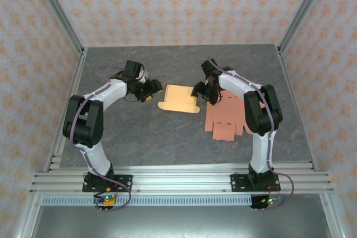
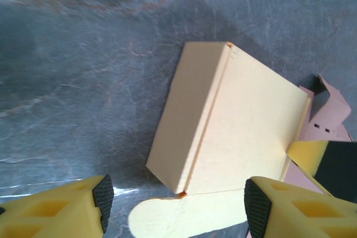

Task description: Fold the paper box

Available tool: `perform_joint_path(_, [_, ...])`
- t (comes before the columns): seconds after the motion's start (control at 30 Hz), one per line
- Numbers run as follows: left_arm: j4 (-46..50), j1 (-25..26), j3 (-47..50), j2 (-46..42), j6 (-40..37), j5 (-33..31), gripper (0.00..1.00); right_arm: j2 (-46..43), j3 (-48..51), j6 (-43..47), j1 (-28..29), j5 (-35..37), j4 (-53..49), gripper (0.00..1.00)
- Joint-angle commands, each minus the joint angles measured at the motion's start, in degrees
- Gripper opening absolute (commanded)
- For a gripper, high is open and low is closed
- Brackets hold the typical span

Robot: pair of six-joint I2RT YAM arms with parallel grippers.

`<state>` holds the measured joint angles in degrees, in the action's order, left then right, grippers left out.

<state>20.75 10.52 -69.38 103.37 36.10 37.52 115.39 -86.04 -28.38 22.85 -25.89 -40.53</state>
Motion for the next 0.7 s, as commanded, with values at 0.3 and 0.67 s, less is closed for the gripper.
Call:
perform_joint_path(0.3, [-0.7,4.6,0.1,4.4,-8.4,-1.1,0.45,-3.2,2.1,2.3,-0.6,-4.2,6.0,0.66])
perform_joint_path(0.67, [-2.8,4.6,4.8,7.6,-8.0,-3.0,0.29,-3.4,8.4,-0.6,-2.8,-15.4,15.9,0.67])
